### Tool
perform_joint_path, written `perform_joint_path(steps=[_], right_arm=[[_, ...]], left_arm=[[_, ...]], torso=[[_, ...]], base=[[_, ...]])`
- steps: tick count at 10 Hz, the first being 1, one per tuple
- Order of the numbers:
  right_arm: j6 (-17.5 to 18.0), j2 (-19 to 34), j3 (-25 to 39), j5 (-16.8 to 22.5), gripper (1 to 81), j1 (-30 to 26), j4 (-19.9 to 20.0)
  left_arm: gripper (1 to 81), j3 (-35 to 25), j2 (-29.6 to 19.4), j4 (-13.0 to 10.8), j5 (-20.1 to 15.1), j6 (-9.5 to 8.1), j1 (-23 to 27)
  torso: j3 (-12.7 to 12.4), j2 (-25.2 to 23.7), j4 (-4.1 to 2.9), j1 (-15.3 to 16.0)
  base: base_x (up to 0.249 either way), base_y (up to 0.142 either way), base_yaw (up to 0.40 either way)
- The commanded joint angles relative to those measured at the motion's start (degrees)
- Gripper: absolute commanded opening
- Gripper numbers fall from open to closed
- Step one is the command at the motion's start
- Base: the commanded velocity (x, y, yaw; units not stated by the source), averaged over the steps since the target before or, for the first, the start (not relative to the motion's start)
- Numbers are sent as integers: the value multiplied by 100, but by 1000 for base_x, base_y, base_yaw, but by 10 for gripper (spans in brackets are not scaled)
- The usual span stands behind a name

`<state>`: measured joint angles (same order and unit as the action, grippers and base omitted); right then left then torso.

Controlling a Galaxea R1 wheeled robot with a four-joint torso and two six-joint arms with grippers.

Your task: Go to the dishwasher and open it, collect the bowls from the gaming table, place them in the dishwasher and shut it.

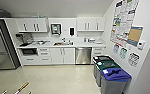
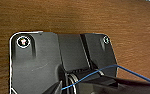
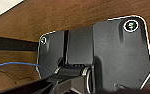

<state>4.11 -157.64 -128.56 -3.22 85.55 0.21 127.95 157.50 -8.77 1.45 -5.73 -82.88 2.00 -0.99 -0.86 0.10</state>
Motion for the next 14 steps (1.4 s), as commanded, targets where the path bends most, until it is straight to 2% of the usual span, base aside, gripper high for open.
perform_joint_path(steps=[1,7,14], right_arm=[[-15,81,122,278,811,-298,6],[-24,81,122,278,811,-306,6],[-24,72,122,278,811,-298,6]], left_arm=[[811,-95,-87,-38,-259,46,312],[811,-104,-96,-11,-259,46,321],[811,-104,-104,-20,-259,46,312]], torso=[[0,0,0,0],[0,0,0,4],[0,0,0,0]], base=[[218,0,0],[203,0,0],[127,0,0]])
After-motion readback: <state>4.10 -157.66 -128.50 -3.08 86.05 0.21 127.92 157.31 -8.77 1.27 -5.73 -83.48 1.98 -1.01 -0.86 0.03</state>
